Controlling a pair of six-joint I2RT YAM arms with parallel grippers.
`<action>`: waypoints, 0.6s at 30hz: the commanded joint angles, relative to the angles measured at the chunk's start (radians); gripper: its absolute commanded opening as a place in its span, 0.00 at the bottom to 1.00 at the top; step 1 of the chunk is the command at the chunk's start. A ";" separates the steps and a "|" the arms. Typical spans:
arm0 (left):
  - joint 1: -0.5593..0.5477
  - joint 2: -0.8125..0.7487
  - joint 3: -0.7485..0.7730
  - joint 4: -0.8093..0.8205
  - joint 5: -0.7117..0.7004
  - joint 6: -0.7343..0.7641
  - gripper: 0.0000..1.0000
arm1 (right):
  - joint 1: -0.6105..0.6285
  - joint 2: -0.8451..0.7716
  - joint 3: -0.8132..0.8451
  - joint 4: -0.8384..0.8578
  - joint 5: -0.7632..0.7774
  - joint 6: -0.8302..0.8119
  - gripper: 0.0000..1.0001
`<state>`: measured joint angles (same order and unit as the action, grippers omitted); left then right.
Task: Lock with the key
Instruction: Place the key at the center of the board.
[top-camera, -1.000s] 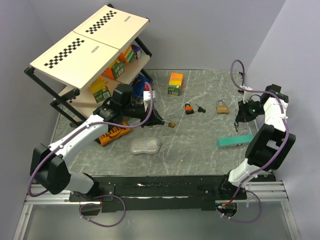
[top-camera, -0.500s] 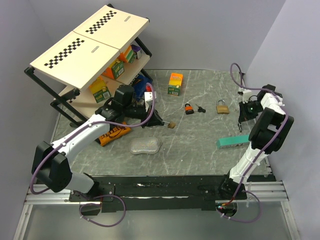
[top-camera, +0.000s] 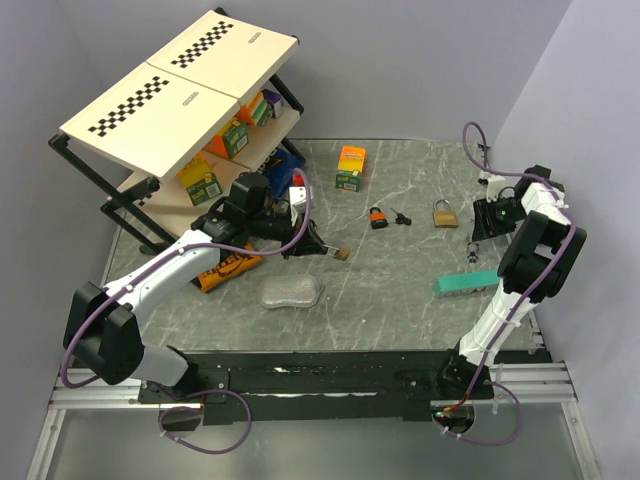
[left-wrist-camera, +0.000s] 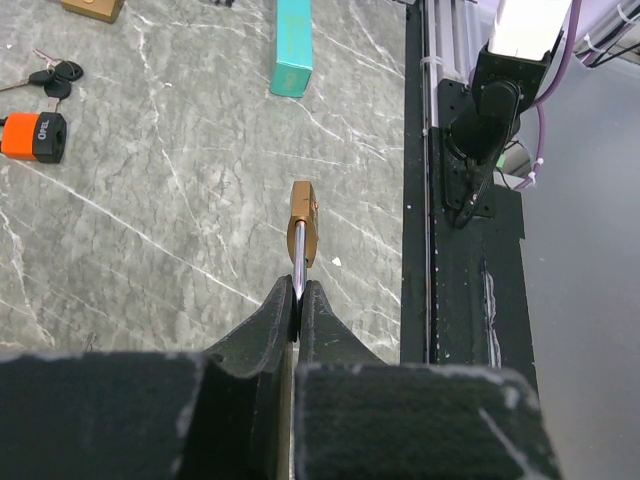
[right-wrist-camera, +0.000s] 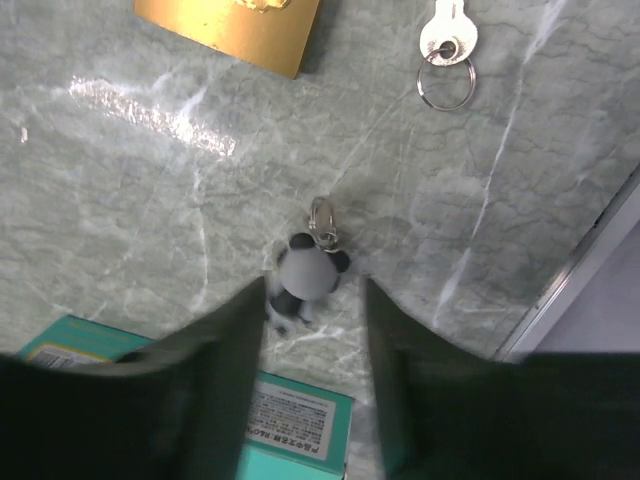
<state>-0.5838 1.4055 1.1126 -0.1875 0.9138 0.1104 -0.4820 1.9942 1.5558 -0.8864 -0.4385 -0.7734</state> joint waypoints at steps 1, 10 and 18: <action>-0.005 0.009 0.009 0.043 0.014 -0.024 0.01 | 0.003 -0.067 0.024 -0.006 -0.035 -0.006 0.57; -0.053 0.179 0.211 -0.066 -0.023 -0.291 0.01 | 0.124 -0.424 -0.112 0.018 -0.285 -0.003 0.89; -0.053 0.315 0.377 -0.174 -0.056 -0.544 0.01 | 0.462 -0.783 -0.390 0.210 -0.347 0.004 0.99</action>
<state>-0.6369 1.6779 1.3827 -0.3004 0.8635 -0.2863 -0.1242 1.3338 1.2812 -0.7616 -0.7284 -0.7422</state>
